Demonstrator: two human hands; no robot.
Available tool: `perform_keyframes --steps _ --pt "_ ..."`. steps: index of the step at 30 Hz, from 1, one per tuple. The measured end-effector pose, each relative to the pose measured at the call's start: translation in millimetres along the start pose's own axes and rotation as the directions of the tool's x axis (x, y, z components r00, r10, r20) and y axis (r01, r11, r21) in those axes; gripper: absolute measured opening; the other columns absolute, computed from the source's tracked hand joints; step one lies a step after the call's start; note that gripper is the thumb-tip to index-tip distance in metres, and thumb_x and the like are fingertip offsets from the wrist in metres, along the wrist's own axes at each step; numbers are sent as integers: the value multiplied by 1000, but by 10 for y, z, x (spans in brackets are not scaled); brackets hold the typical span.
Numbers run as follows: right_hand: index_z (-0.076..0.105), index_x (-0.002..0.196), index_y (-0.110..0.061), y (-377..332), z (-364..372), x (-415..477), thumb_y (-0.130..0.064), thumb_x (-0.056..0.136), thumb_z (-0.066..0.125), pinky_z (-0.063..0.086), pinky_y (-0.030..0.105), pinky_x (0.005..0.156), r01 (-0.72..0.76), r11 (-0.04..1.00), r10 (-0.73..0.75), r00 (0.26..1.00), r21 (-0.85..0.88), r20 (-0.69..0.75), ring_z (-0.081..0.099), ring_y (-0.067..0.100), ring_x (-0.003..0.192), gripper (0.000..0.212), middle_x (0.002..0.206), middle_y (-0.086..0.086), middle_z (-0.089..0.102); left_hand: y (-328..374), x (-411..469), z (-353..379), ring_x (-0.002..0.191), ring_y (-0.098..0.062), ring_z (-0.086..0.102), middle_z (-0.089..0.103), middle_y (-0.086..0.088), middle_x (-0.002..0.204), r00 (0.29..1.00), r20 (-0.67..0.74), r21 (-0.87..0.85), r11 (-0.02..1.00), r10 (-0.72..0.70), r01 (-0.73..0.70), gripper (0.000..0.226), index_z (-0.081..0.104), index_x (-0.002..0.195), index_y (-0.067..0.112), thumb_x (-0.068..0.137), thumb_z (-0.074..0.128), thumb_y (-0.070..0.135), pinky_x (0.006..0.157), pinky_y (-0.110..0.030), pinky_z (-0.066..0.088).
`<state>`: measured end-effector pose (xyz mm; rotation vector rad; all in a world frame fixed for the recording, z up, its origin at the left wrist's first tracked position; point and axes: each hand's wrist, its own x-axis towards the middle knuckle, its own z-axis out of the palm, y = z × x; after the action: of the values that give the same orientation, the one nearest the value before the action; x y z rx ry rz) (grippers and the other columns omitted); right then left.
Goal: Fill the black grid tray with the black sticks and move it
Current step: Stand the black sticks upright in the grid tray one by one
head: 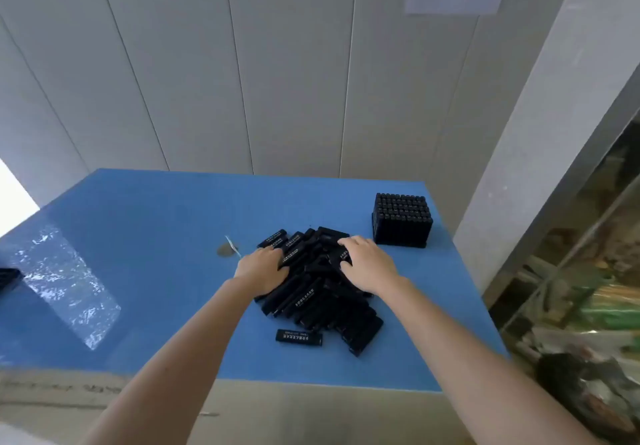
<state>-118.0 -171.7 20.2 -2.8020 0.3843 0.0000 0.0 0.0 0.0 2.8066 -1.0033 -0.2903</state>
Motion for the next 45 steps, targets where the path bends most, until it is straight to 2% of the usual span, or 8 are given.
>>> perform_keyframes --steps 5,13,23,30,33,40,42,45 --pt "35 138 -17 96 139 60 -20 95 41 39 36 99 -37 999 36 999 23 10 34 20 129 44 142 1 38 -164 -36 285 112 -22 49 51 -4 124 988 131 -161 982 -82 103 50 46 124 12 87 54 45 86 -34 45" --pt "43 131 -12 221 348 181 -27 92 49 46 35 90 -161 982 164 986 96 -22 46 22 116 42 130 4 48 -205 49 421 98 -18 50 53 -5 118 984 137 -380 911 -117 161 58 44 127 11 78 67 35 84 -31 47" --pt "48 125 -9 179 463 308 -28 91 54 43 34 86 -155 984 160 986 -91 48 41 23 117 39 124 6 48 -228 174 494 88 -19 44 46 -6 98 976 219 -269 961 -5 65 20 43 101 9 89 53 22 72 -26 35" --pt "41 120 -5 98 470 394 -12 96 37 42 33 88 -65 998 65 996 -12 -57 47 25 106 26 119 11 50 -234 113 545 78 -23 46 48 -5 90 995 70 -397 913 -69 92 7 39 94 11 92 45 13 66 -29 36" --pt "40 124 -7 40 502 471 -19 97 40 38 34 89 13 999 -14 1000 -43 -17 48 24 106 30 122 8 48 -240 78 509 57 -20 43 48 -3 71 984 66 -639 751 -164 168 12 44 98 19 91 43 9 47 -28 37" --pt "44 120 -8 8 573 582 -33 95 46 38 34 90 71 980 -54 994 -185 95 50 22 103 36 119 8 46 -389 13 405 59 -18 39 43 -5 66 903 206 -947 156 -377 281 13 51 80 11 87 47 2 59 -28 34" --pt "44 119 -8 -41 546 583 -34 95 45 40 32 87 57 995 -52 997 -87 64 50 21 101 35 115 7 50 -471 -66 356 54 -18 39 43 -6 62 868 275 -958 -47 -413 282 14 52 78 10 88 51 0 54 -28 36" --pt "44 119 -11 -145 444 447 -35 96 43 43 22 70 -130 915 99 990 381 101 55 16 87 33 100 6 58 -538 -217 311 49 -15 43 46 -3 61 829 399 -898 -351 -391 267 14 52 78 11 89 55 4 51 -25 39"
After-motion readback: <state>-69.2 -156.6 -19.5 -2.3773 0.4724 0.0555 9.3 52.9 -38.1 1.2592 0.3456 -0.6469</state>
